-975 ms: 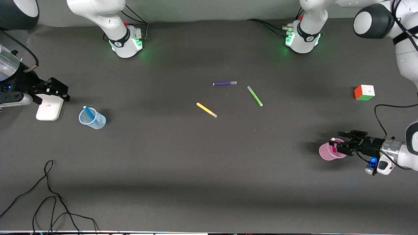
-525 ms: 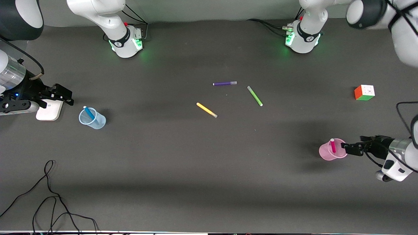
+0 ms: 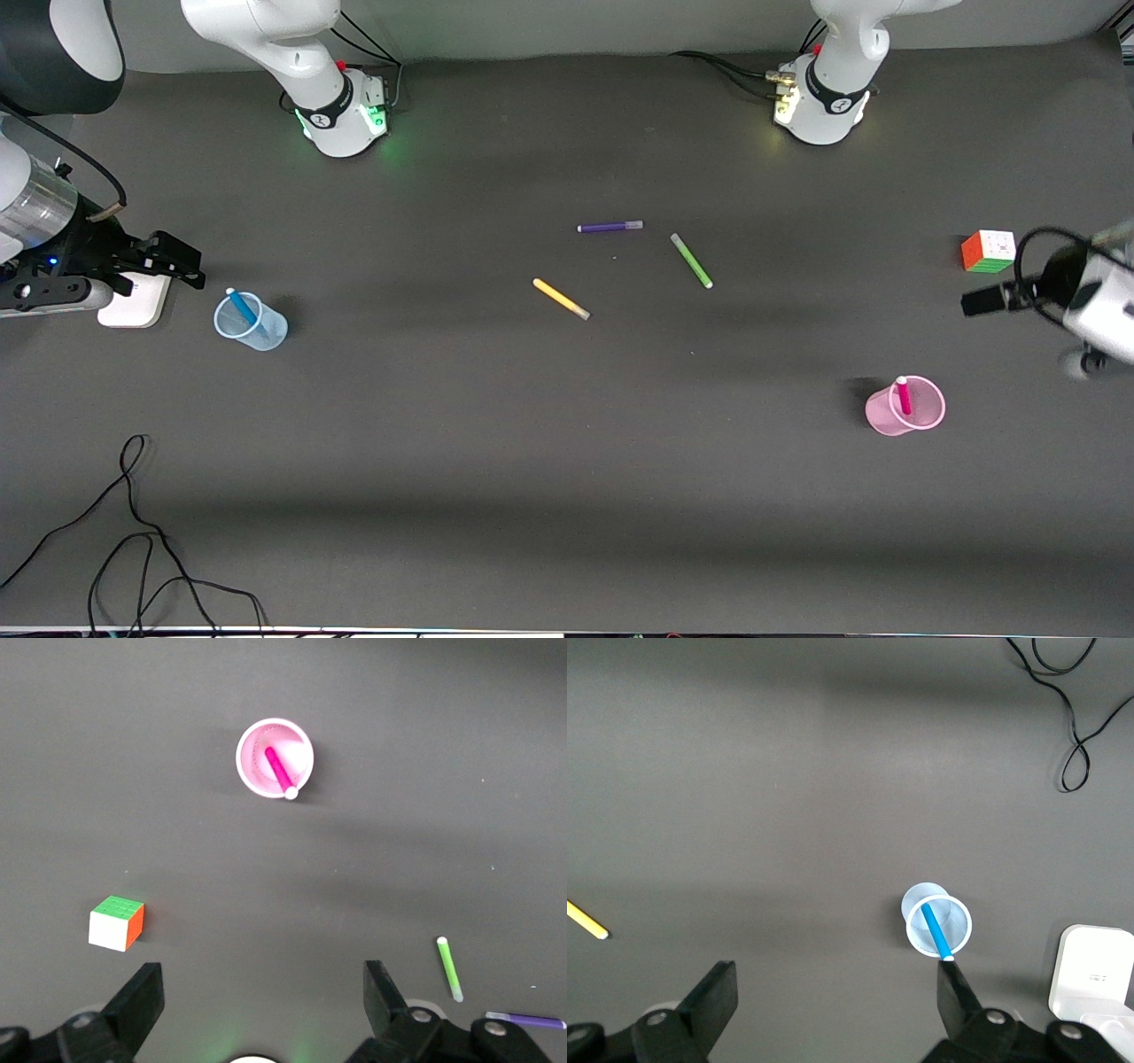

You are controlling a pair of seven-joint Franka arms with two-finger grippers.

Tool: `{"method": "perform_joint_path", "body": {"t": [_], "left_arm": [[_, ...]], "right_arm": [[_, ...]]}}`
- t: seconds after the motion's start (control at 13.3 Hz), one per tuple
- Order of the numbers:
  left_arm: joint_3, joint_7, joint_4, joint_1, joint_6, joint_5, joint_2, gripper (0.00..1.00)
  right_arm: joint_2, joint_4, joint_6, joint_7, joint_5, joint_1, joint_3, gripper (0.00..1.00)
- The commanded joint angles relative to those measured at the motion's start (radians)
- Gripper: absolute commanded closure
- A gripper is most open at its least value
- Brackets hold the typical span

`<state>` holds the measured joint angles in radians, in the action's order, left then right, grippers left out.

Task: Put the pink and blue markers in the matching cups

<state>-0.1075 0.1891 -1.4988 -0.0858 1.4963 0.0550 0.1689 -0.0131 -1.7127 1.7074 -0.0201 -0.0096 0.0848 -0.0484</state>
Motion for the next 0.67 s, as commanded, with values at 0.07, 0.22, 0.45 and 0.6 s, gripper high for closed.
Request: {"method": "perform_joint_path", "body": {"t": [0.07, 0.22, 0.45, 0.6], "left_arm": [[0.006, -0.022, -0.169, -0.002, 0.082, 0.013, -0.143, 0.0], [0.005, -0.023, -0.19, 0.006, 0.084, 0.011, -0.182, 0.0], [0.006, -0.014, -0.298, 0.008, 0.197, 0.008, -0.241, 0.0], [0.006, -0.014, -0.264, 0.005, 0.179, -0.003, -0.239, 0.0]], "right_arm": [[0.019, 0.03, -0.011, 0.026, 0.007, 0.004, 0.001, 0.0], [0.025, 0.031, -0.011, 0.026, 0.007, 0.004, 0.001, 0.0], [0.03, 0.03, -0.009, 0.026, 0.013, 0.003, 0.001, 0.0], [0.038, 0.031, -0.009, 0.028, 0.016, 0.003, 0.001, 0.0]]}}
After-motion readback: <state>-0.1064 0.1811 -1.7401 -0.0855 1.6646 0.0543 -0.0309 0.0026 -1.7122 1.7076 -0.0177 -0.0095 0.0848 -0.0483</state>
